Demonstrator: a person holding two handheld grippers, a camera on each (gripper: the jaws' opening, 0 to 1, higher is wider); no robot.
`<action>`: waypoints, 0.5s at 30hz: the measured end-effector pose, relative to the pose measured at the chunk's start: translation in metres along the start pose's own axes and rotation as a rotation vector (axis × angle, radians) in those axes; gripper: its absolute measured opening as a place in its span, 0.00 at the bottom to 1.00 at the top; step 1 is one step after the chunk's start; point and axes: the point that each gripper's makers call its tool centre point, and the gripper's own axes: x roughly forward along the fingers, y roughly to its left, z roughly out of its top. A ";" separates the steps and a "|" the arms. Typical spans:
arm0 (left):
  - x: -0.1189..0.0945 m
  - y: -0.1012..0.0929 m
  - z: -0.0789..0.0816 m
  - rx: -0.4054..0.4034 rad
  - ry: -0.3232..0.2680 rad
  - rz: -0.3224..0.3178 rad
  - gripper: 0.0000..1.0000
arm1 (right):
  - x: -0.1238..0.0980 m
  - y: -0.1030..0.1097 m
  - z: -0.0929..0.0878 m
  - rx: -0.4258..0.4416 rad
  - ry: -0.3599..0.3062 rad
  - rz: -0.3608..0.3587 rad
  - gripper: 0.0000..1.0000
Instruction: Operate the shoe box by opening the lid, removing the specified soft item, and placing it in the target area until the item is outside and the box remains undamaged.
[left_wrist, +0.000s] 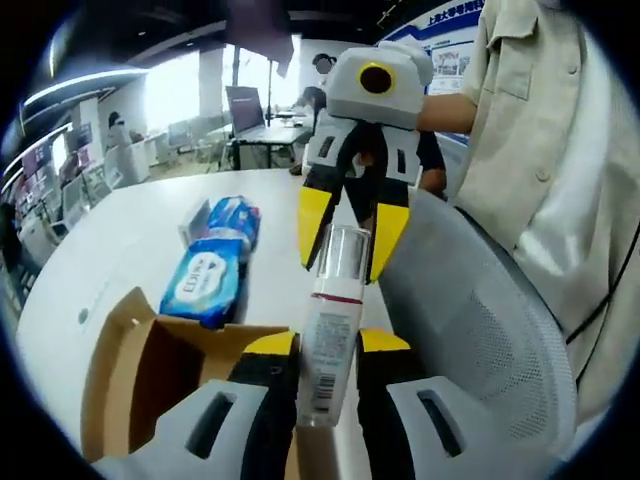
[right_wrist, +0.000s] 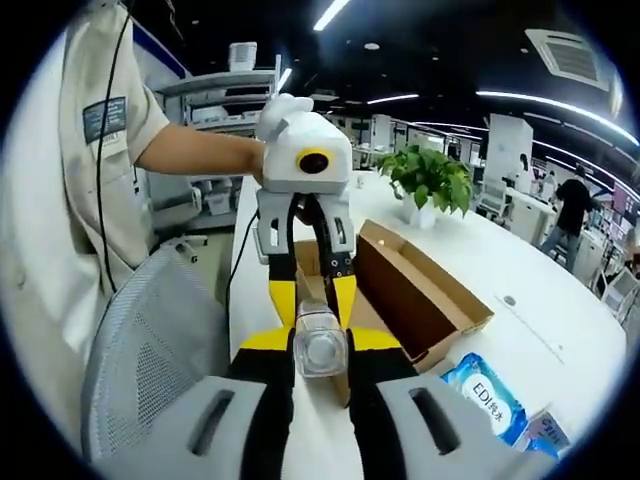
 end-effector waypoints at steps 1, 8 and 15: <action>0.000 0.000 0.000 -0.003 -0.004 0.004 0.20 | -0.001 -0.001 0.000 0.003 0.007 0.002 0.16; 0.004 0.002 0.004 0.035 -0.012 0.024 0.20 | -0.003 -0.004 -0.001 0.002 0.028 0.020 0.16; 0.004 0.012 0.005 0.041 -0.009 0.082 0.24 | -0.004 -0.010 0.001 -0.012 0.037 0.025 0.16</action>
